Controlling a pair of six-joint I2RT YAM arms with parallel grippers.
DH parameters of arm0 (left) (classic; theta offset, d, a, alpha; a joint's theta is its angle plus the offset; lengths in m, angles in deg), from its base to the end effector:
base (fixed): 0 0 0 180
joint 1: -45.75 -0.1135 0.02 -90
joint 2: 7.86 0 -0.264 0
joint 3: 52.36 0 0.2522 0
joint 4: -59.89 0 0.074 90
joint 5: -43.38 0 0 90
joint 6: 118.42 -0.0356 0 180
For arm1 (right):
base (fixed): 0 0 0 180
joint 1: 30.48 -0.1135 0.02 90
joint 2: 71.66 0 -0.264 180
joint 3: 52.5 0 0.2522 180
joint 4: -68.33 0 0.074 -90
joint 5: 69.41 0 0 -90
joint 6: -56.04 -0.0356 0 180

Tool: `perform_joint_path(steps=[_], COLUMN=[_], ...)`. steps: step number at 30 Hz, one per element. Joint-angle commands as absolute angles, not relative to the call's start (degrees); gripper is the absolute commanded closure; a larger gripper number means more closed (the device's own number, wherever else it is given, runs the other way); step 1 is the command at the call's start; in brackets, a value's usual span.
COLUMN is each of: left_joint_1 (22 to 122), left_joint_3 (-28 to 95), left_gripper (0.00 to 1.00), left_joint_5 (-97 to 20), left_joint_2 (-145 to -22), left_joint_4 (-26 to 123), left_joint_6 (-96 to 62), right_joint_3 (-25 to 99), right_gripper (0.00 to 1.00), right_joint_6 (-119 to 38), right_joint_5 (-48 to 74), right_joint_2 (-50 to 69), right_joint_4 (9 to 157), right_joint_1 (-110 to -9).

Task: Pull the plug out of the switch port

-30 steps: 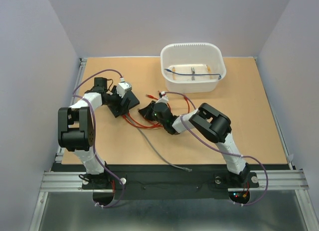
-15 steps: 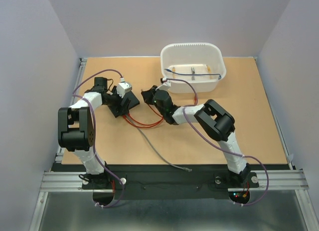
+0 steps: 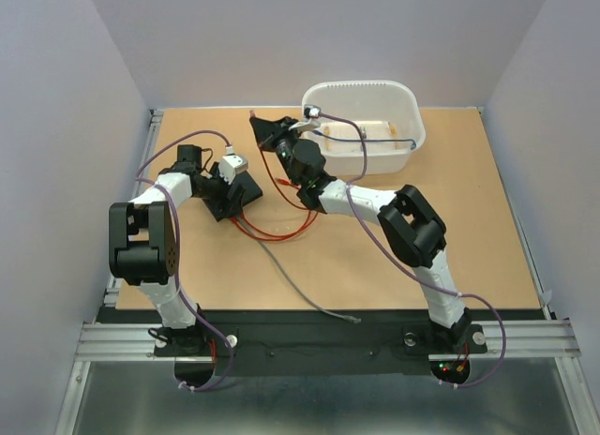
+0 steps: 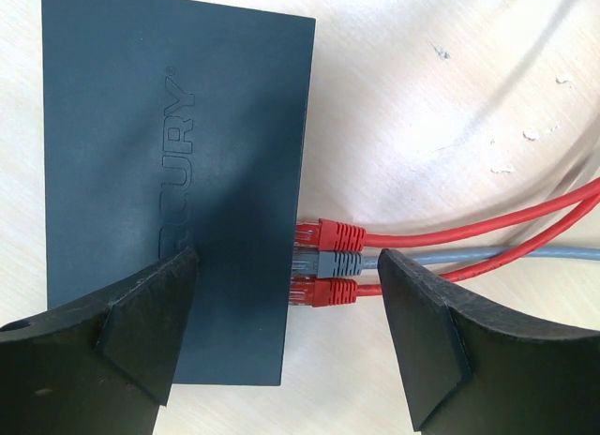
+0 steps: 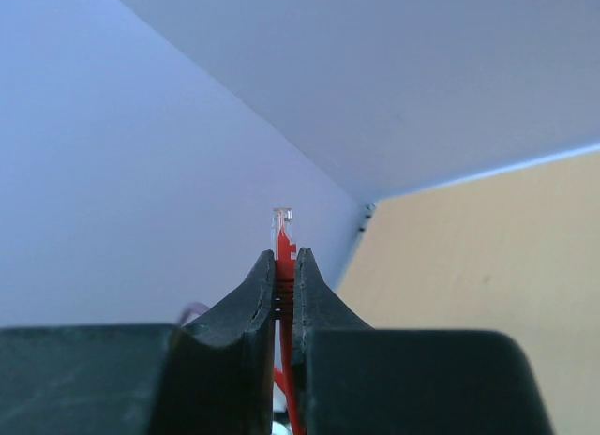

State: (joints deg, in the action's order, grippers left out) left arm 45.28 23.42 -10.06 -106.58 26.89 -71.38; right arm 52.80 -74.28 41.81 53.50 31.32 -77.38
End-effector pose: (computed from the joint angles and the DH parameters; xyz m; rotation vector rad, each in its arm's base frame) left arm 0.3499 -0.0183 0.1912 1.0641 2.0863 -0.4510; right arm 0.3590 0.3648 0.2753 0.2601 1.3440 1.0603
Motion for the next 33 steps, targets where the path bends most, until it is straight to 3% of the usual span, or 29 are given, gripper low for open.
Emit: perform_joint_path(steps=[1,9,20,28,33], left_joint_1=[45.31,45.22,45.22,45.22,45.22], left_joint_3=[24.95,25.39,25.48,25.39,25.48], left_gripper=[0.11,0.11,0.11,0.11,0.11], left_joint_5=[-10.4,-11.02,-10.93,-10.76,-10.67], left_joint_2=[-104.46,-104.28,-104.02,-103.75,-103.75], left_joint_4=[23.19,22.93,22.93,23.11,23.11], left_joint_6=[-70.52,-70.78,-70.87,-70.87,-70.69], right_joint_3=[59.07,67.42,64.26,62.86,62.42], right_gripper=[1.0,1.0,0.99,1.0,1.0], right_joint_6=[-74.13,-76.84,-90.91,-92.23,-88.99], right_joint_5=[42.74,39.06,35.89,22.63,21.56], right_joint_2=[50.6,47.43,44.62,48.92,53.66], right_joint_4=[26.01,25.75,25.4,25.22,25.22], right_joint_1=[-77.33,-77.33,-77.33,-78.12,-80.31])
